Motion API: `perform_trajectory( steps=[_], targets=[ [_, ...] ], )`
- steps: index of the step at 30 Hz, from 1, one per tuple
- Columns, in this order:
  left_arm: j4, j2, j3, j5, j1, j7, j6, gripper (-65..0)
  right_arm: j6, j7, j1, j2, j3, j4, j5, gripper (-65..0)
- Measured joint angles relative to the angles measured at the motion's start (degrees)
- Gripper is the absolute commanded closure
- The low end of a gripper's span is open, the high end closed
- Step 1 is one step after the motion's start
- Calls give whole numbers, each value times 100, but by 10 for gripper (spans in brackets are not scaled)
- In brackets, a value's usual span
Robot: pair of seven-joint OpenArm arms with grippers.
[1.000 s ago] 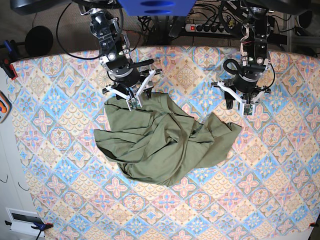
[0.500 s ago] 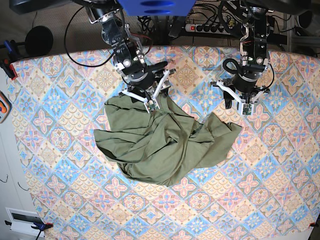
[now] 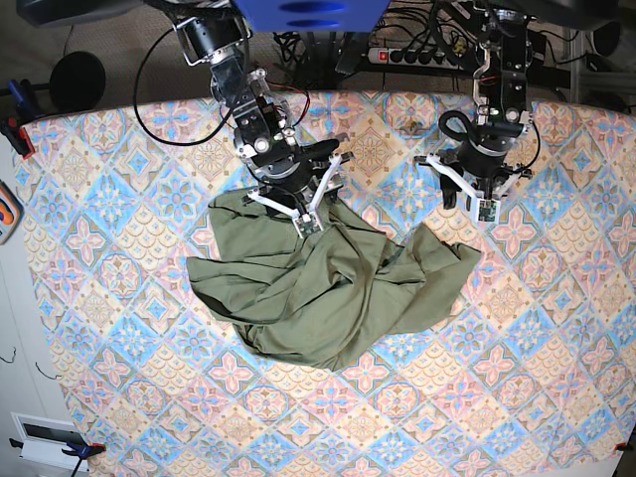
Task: Layout the t-shirt on the table in an organized manner, then fold the t-shirt properly
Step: 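Lower the right gripper onto the crumpled green shirt and grasp it, then lift the shirt with the right gripper and grasp it with the left gripper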
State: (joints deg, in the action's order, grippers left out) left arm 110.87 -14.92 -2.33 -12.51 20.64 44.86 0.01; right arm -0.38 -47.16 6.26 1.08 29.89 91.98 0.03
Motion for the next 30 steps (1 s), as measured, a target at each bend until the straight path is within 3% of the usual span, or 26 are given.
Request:
perform_trajectory(
  steps=[6, 12, 21, 25, 30],
  targets=[
    [0, 0, -2, 2, 0, 4, 17, -220, -13, 155, -7, 4, 0, -199, -22, -281],
    [0, -2, -4, 4, -2, -2, 20, -220, -15, 125, -2, 17, 0, -175, 7, -10],
    [0, -2, -4, 2, -2, -7, 15, -217, 15, -356, 251, -170, -52, 1641, 35, -4],
    [0, -15, -4, 2, 4, -9, 20, -217, -11, -444, 601, -527, -57, 1827, 7, -4],
    [0, -4, -4, 2, 0, -11, 2, -215, 11, -466, 898, -518, -63, 2046, 2, -3]
  ],
)
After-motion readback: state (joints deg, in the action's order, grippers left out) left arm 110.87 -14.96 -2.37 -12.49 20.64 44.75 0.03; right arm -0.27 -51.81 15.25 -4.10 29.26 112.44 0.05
